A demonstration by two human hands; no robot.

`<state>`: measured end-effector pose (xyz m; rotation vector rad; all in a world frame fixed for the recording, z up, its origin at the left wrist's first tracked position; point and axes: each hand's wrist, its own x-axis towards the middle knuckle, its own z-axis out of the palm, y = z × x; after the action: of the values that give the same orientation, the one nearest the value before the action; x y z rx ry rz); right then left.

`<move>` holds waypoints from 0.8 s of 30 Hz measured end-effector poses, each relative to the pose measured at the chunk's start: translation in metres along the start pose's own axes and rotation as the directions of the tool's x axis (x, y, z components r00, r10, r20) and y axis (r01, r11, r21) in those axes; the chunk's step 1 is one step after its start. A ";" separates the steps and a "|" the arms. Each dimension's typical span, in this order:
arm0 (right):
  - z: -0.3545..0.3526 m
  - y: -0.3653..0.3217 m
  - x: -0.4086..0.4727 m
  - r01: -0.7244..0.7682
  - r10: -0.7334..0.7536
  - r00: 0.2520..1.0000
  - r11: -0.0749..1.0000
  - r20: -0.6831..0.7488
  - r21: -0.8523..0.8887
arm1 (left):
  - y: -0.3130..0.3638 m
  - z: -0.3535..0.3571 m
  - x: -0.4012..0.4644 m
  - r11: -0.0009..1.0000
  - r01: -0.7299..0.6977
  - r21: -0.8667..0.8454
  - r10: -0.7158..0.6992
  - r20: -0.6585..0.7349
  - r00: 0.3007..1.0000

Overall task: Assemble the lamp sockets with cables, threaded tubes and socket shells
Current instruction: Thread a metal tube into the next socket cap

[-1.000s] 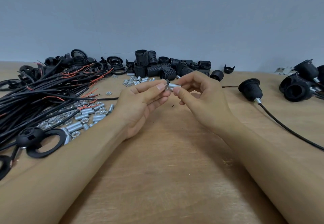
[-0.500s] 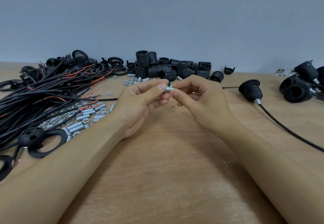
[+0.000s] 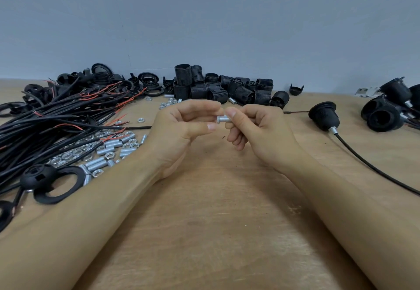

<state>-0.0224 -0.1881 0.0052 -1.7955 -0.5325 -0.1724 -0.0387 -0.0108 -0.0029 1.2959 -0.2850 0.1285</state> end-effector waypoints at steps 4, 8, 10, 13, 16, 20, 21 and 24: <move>0.002 0.000 0.002 -0.029 0.029 0.999 0.999 -0.031 0.018 | 0.004 -0.003 0.003 0.997 -0.007 -0.082 0.002 -0.059 0.998; 0.001 0.001 0.003 -0.047 0.048 0.998 0.999 -0.050 0.016 | 0.004 0.005 -0.003 0.997 0.002 0.083 -0.002 0.006 1.000; 0.000 0.002 0.003 -0.057 0.058 0.996 0.998 -0.063 0.029 | 0.004 0.005 -0.004 0.997 -0.045 0.059 0.046 -0.015 0.999; 0.000 0.002 0.005 -0.059 0.062 0.996 0.997 -0.070 0.053 | 0.007 0.006 -0.005 0.995 -0.049 0.089 0.052 -0.038 0.998; 0.001 0.003 0.005 -0.064 0.066 0.995 0.997 -0.069 0.040 | 0.008 0.007 -0.006 0.992 -0.055 0.110 0.058 -0.023 0.998; 0.000 0.004 0.005 -0.070 0.074 0.995 0.996 -0.066 0.051 | 0.012 0.003 -0.006 0.992 -0.092 0.087 0.099 -0.074 0.992; 0.001 0.003 0.005 -0.067 0.070 0.996 0.997 -0.063 0.049 | 0.012 0.005 -0.006 0.991 -0.069 0.114 0.075 -0.049 0.996; 0.001 0.003 0.005 -0.067 0.069 0.996 0.997 -0.058 0.036 | 0.010 0.008 -0.008 0.986 -0.056 0.160 0.054 0.015 0.998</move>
<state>-0.0165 -0.1861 0.0039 -1.7675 -0.4291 -0.1674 -0.0498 -0.0150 0.0060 1.4488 -0.3249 0.1943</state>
